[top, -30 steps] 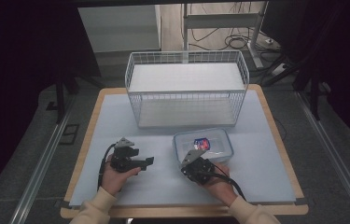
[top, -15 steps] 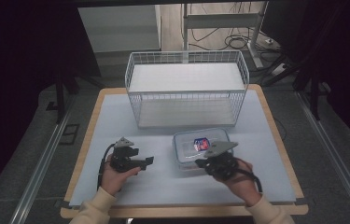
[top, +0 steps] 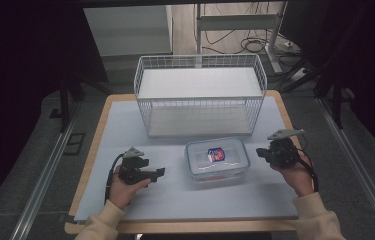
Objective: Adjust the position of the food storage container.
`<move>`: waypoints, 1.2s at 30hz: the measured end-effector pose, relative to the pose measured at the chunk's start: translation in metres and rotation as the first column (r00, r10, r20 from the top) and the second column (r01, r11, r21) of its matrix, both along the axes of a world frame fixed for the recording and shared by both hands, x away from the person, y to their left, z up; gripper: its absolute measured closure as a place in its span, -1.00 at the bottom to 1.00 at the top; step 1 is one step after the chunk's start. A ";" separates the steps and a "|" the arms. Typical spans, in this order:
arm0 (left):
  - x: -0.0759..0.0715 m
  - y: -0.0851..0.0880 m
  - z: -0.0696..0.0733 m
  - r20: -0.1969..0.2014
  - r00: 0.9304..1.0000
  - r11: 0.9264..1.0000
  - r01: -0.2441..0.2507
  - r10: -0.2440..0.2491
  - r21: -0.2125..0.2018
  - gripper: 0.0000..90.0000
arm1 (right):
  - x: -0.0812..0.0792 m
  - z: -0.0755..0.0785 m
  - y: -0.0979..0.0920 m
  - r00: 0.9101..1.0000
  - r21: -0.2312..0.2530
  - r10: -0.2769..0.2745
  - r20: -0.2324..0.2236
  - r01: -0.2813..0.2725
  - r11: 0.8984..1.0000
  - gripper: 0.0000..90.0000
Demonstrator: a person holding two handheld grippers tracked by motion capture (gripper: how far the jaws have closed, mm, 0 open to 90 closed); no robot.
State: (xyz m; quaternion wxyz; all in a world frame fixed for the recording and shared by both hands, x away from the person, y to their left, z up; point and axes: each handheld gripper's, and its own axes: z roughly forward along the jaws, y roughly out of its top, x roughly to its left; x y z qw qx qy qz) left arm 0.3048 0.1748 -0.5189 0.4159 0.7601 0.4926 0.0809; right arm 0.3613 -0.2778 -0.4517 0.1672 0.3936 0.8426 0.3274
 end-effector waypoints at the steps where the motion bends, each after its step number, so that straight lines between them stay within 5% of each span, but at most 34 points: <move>1: 0.000 0.000 0.000 -0.001 1.000 1.000 0.000 0.000 0.000 -0.55 | 0.004 -0.005 0.000 1.000 -0.003 -0.005 -0.014 0.005 1.000 1.00; 13: -0.001 0.001 0.000 0.000 1.000 1.000 -0.003 0.003 0.001 -0.55 | 0.029 -0.036 0.026 0.995 -0.056 0.027 -0.101 -0.033 0.998 1.00; 36: 0.002 0.004 0.000 -0.003 1.000 1.000 -0.008 0.008 -0.009 -0.54 | 0.012 -0.034 0.048 0.987 -0.058 0.132 -0.086 -0.137 0.989 1.00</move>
